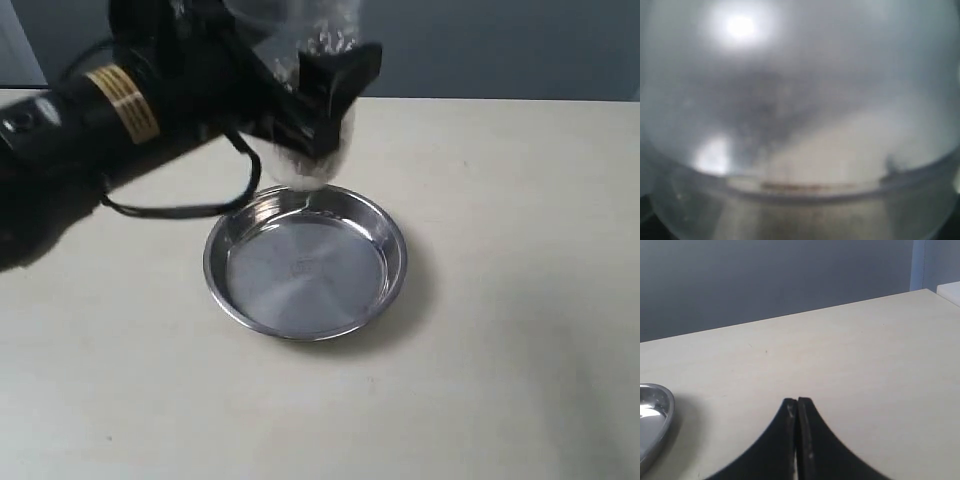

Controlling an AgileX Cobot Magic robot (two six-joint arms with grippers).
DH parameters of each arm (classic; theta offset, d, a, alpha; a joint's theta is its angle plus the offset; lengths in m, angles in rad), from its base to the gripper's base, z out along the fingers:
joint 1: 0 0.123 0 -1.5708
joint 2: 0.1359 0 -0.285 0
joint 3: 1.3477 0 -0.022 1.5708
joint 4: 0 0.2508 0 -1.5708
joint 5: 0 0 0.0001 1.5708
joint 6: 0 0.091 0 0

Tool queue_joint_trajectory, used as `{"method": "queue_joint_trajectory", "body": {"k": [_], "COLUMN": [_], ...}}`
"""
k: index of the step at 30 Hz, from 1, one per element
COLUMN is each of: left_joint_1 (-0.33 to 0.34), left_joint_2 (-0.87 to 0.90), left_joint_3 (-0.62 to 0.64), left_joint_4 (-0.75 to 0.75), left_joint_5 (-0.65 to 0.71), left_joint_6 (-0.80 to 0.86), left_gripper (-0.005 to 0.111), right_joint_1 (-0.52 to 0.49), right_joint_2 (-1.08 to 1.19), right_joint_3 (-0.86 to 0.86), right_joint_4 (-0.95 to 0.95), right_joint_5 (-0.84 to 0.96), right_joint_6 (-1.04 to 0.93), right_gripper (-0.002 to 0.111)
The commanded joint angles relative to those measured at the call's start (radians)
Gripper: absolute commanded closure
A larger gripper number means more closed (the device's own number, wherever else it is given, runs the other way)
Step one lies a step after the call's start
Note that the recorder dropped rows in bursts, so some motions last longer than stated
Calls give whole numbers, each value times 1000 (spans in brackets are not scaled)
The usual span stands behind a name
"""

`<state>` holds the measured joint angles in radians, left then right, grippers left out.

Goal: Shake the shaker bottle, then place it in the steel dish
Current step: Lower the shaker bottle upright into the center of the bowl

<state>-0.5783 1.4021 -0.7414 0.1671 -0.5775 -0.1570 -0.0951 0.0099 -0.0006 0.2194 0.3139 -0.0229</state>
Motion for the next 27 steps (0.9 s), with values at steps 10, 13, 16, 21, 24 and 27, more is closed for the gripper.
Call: {"method": "queue_joint_trajectory", "body": {"k": [10, 13, 16, 21, 24, 27], "left_joint_1": [5, 8, 16, 19, 19, 19], "left_joint_2": [307, 346, 392, 485, 532, 570], "left_joint_3": [96, 96, 94, 93, 90, 81], "left_joint_4": [-98, -127, -137, -177, -204, -230], "left_joint_5": [-484, -500, -508, -628, -644, -644], "left_joint_6": [5, 14, 57, 68, 68, 68], "left_gripper": [106, 106, 106, 106, 106, 106], "right_joint_1": [-4, -4, -4, -4, -4, -4], "right_joint_2": [-5, -5, -5, -5, -5, -5], "right_joint_3": [1, 1, 1, 1, 1, 1], "right_joint_4": [-2, -2, -2, -2, -2, -2], "right_joint_5": [-7, -7, -7, -7, -7, -7], "right_joint_6": [-3, -3, -3, -3, -3, -3], "right_gripper": [109, 109, 109, 109, 109, 109]}}
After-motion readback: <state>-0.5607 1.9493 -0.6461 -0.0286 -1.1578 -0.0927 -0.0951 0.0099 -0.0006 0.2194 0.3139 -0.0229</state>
